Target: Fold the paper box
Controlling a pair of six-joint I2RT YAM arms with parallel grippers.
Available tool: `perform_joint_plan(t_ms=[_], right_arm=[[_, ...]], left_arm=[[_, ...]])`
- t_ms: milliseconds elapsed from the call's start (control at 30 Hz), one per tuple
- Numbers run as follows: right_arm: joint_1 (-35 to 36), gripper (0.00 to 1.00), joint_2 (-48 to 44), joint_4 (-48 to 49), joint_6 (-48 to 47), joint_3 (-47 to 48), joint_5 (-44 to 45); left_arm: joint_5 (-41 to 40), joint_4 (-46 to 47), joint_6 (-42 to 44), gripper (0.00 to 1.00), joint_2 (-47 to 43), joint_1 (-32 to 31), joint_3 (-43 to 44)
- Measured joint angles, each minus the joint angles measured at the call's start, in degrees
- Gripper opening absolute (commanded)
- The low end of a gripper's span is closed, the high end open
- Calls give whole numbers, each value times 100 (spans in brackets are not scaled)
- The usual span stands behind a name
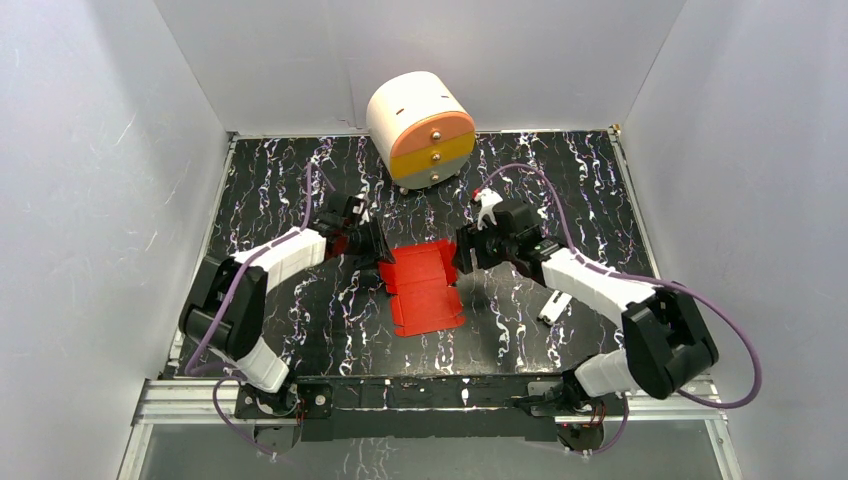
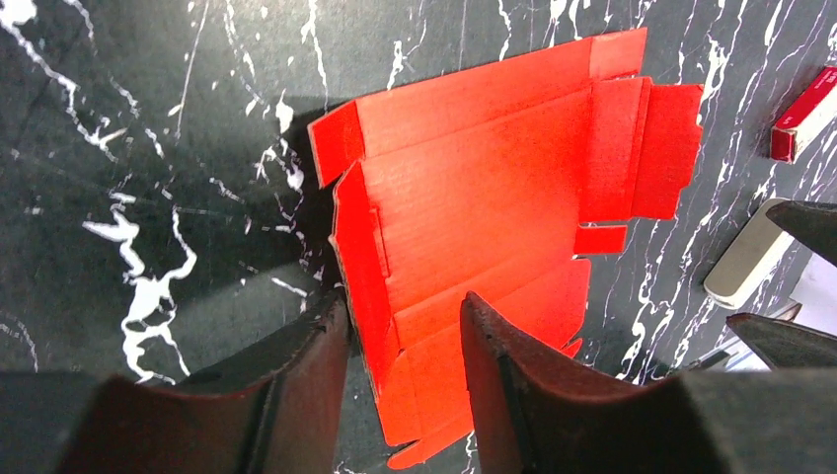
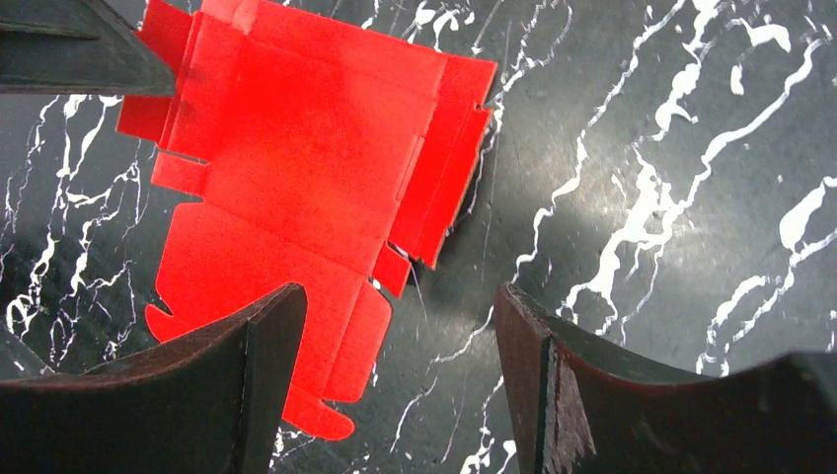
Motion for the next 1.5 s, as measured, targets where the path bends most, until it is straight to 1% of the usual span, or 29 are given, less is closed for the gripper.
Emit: perform_joint_plan(t_ms=[133, 267, 367, 533, 767, 967, 1233, 1333, 1500], right_arm=[[-140, 81, 411, 63, -254, 297, -420], [-208, 83, 704, 133, -439, 560, -743], [-240, 83, 918, 149, -573, 761, -931], [-321, 83, 1322, 142, -855, 1115, -1239], [-481, 81, 1926, -208, -1519, 1827, -1753], [-673, 80, 2258, -459, -2070, 2164, -2374], [-756, 69, 2682, -855, -2406, 2492, -3237], [-756, 61, 2723, -868, -2444, 2498, -3571], [-758, 45, 2815, -861, -2516, 2524, -3950]], left_arm=[[81, -142, 188, 24, 321, 0, 304], [94, -332, 442, 14, 557, 0, 570], [103, -433, 640, 8, 629, 0, 684], [238, -544, 1060, 6, 647, 0, 833], [540, -619, 1692, 5, 636, 0, 975], [675, -699, 2100, 5, 358, 0, 981], [793, -704, 2439, 5, -155, 0, 979], [826, -702, 2500, 5, -210, 0, 977], [901, -688, 2533, 5, -214, 0, 953]])
